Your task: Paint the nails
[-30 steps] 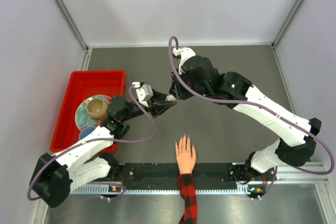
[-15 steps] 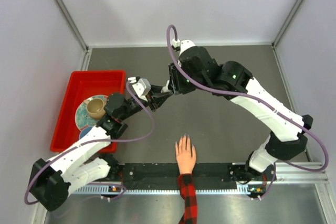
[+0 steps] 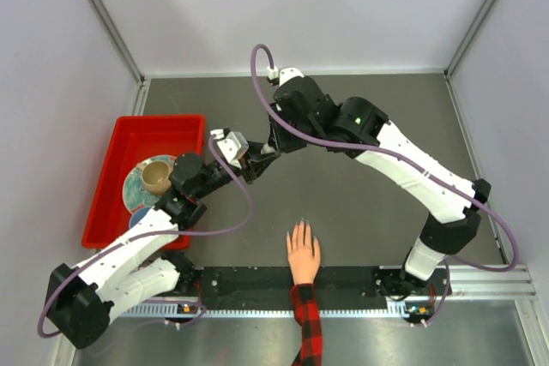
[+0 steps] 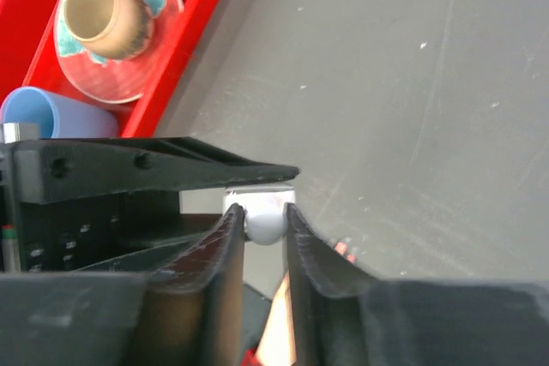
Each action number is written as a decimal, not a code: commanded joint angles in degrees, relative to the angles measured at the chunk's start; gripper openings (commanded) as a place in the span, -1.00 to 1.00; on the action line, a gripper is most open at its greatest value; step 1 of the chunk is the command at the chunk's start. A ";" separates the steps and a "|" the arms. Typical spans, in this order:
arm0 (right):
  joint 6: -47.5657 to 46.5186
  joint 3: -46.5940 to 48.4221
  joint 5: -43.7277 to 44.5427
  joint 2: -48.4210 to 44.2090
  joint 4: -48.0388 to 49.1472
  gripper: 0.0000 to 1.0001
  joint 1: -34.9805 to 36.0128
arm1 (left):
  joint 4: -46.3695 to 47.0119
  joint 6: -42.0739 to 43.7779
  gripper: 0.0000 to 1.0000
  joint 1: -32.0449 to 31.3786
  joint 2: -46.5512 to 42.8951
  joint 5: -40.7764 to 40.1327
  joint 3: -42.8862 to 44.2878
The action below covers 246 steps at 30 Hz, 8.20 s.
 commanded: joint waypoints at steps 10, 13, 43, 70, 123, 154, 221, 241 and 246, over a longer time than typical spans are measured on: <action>-18.71 -10.09 -16.25 -9.19 7.22 -1.00 0.61 | -0.38 -12.02 -1.00 0.02 -1.95 14.33 3.92; -30.65 -19.82 -28.89 -16.73 11.00 -1.00 0.61 | 2.76 -20.71 -1.00 0.02 -1.95 25.84 4.37; 6.31 -10.66 -0.90 -10.63 9.26 0.09 2.19 | -13.81 -3.97 -1.00 -0.86 -10.39 -5.15 1.11; -5.70 -6.25 -13.43 -3.23 8.72 -1.00 2.64 | -17.52 -8.44 -1.00 -1.12 -11.10 4.66 4.54; 1.49 -9.07 -4.77 -5.35 13.65 -0.39 2.81 | -16.11 -2.65 -1.00 -1.82 -13.47 -6.48 1.99; -36.66 -24.37 -59.17 -18.09 16.56 -1.00 2.81 | 15.30 -40.64 -1.00 -1.91 -10.13 49.34 6.03; -34.88 -22.68 -43.13 -20.27 19.36 -1.00 8.00 | 0.13 -27.04 -1.00 -1.82 -13.56 44.29 6.22; -11.20 -17.07 2.07 -19.24 17.61 0.46 8.00 | -35.79 -1.33 -1.00 -1.91 -10.22 4.18 15.36; -1.51 -10.39 4.38 -14.05 11.89 0.16 8.08 | -32.38 -0.45 -1.00 -1.91 -9.34 0.03 13.51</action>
